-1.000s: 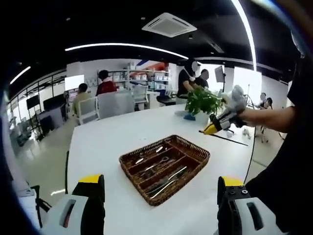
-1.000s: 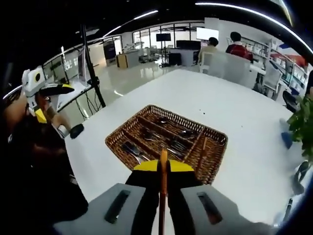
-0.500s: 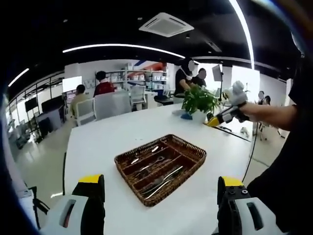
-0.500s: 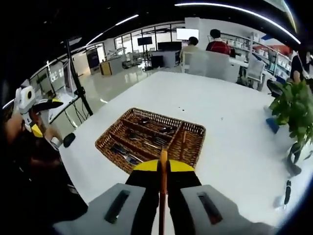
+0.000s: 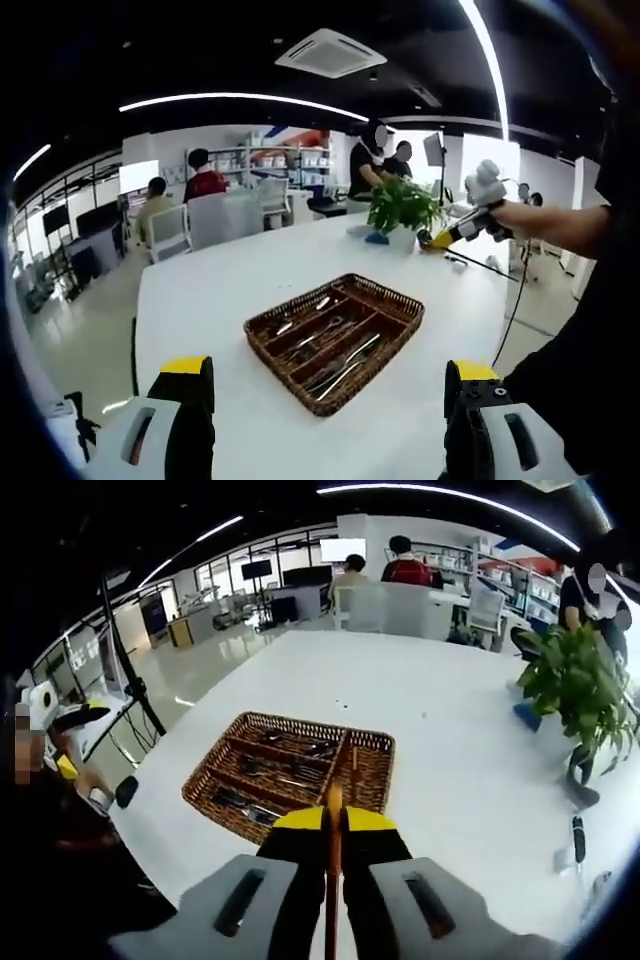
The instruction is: Arrange the knives, forks, and spoons in their matching storage slots by inserting each utensil handle-first until every utensil is classified and aligned in the correct compartment
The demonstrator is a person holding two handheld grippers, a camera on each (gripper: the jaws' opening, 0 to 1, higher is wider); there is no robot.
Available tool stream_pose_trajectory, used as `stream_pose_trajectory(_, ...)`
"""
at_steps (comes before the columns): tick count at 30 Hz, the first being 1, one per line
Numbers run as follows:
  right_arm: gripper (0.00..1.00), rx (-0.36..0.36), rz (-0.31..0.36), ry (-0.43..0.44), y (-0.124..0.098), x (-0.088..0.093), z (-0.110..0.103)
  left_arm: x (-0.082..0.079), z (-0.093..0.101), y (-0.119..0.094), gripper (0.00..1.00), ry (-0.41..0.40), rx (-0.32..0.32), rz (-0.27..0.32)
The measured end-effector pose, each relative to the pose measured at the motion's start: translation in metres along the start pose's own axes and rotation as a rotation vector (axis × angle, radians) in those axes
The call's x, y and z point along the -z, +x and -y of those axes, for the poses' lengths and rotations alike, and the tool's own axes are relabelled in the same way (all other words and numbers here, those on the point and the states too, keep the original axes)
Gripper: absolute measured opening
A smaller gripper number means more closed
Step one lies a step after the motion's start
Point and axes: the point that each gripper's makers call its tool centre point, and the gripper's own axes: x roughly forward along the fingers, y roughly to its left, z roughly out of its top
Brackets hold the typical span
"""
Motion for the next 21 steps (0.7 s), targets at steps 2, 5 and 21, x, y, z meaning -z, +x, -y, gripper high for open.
stream_pose_trajectory(2,0.02,0.007,0.002,-0.005,0.002,0.0,-0.002,0.003,-0.004,0.0,1.0,0.008,0.01,-0.002)
stream_pose_trajectory(5,0.02,0.01,0.001,0.0,0.0,-0.001,-0.003,0.004,-0.009,0.001,1.0,-0.001,0.008,0.001)
stream_pose_trajectory(21,0.02,0.011,-0.025,0.009,0.001,0.002,0.007,-0.004,-0.008,0.024,1.0,0.027,0.027,-0.011)
